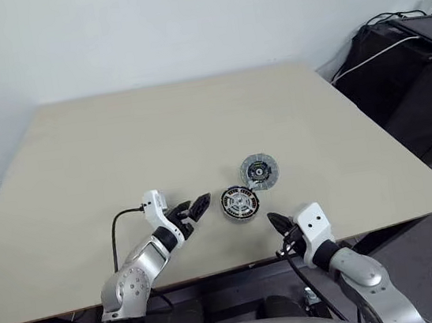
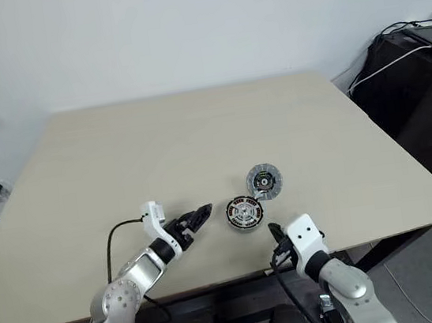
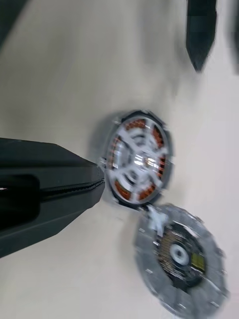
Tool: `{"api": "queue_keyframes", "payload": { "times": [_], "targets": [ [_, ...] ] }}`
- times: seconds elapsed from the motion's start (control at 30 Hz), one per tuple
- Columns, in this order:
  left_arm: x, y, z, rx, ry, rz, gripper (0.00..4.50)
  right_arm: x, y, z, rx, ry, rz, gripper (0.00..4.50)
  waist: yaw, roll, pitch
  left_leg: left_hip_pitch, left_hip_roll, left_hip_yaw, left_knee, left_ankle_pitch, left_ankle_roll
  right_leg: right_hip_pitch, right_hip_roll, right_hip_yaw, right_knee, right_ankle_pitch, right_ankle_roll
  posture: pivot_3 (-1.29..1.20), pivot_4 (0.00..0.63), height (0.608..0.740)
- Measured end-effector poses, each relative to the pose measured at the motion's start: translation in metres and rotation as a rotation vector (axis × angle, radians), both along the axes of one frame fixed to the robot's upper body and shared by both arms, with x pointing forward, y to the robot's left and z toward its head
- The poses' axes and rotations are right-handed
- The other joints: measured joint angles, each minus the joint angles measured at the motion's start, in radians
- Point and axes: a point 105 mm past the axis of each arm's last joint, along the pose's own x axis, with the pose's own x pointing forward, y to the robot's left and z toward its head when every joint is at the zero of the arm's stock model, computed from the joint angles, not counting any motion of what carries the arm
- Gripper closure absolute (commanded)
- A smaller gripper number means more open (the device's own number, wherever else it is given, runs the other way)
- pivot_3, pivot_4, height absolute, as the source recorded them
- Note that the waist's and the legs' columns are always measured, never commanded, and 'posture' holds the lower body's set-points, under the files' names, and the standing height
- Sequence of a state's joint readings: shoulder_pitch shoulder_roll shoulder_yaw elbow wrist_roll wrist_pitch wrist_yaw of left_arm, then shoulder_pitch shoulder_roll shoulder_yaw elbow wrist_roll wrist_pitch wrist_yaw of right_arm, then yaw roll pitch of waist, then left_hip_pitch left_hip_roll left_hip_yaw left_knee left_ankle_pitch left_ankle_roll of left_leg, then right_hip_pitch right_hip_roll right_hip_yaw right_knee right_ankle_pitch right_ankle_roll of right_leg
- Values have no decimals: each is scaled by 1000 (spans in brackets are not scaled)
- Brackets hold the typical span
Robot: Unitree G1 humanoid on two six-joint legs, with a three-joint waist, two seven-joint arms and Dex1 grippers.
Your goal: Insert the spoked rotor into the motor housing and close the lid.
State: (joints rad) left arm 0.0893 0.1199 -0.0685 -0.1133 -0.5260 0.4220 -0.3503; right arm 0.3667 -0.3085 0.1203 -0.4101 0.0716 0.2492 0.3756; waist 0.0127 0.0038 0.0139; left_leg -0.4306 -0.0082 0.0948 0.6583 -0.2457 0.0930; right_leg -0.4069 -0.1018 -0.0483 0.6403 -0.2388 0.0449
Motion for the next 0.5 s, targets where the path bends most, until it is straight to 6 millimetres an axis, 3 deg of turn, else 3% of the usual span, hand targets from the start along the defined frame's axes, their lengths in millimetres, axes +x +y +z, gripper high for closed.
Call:
{"api": "queue_keyframes", "payload": {
  "times": [0.17, 0.5],
  "targets": [
    [-4, 7, 10, 317, -345, -20, 12, 25, 6, 20, -23, -109, -6, 4500, 4, 1, -1, 0, 0, 3, -3, 0, 0, -2, -1, 2, 0, 0, -1, 0, 0, 740],
    [-28, 15, -3, 413, -473, -79, 12, 59, 35, 12, -70, -47, 81, 4500, 2, 3, 0, 0, 1, 4, -2, 0, 0, -3, -1, 1, 0, 0, -1, 0, 0, 740]
  ]
}}
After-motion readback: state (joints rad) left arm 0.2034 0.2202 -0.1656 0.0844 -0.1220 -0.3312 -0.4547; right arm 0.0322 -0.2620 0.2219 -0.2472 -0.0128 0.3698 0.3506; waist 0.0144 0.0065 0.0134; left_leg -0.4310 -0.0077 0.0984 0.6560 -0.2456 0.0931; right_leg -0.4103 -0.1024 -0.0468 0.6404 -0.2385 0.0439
